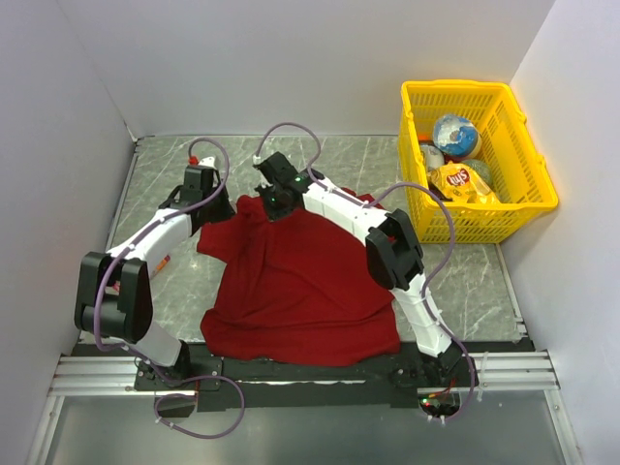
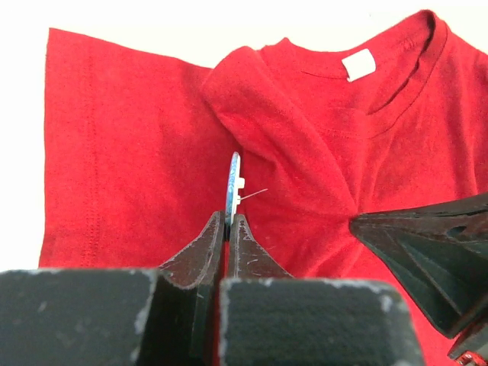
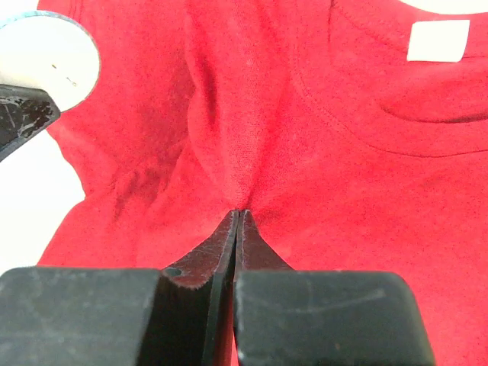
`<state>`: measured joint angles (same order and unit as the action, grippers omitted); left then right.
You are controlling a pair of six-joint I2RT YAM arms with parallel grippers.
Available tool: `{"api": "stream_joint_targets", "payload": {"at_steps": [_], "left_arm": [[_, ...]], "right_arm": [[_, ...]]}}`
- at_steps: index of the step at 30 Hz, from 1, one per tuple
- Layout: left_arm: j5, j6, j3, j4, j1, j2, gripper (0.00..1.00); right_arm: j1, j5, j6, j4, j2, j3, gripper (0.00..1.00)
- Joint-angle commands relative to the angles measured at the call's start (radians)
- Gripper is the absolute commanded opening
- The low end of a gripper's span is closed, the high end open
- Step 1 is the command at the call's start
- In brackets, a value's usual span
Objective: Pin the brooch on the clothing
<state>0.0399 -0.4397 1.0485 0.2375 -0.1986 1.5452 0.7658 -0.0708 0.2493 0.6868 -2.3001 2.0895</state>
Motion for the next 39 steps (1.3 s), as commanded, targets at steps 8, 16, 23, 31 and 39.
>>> {"api": "stream_joint_targets", "payload": {"at_steps": [8, 16, 23, 31, 39], "left_arm": [[0.086, -0.014, -0.059, -0.087, -0.008, -0.016, 0.01], [0.006, 0.010, -0.042, -0.049, -0.053, 0.015, 0.01], [-0.086, 0.002, -0.038, -0.015, -0.085, 0.029, 0.01], [-0.083, 0.016, -0.058, -0.026, -0.093, 0.013, 0.01], [-0.123, 0.067, -0.030, -0.020, -0.127, 0.049, 0.01]], "right_arm": [[-0.010, -0.058, 0.018, -0.058, 0.022, -0.036, 0.49], [-0.011, -0.095, 0.022, -0.070, 0.001, -0.028, 0.51], [-0.010, -0.109, 0.024, -0.075, -0.047, -0.017, 0.50], [-0.013, -0.101, 0.041, -0.096, -0.074, -0.028, 0.47], [-0.013, -0.072, 0.036, -0.144, -0.032, -0.091, 0.00]]}}
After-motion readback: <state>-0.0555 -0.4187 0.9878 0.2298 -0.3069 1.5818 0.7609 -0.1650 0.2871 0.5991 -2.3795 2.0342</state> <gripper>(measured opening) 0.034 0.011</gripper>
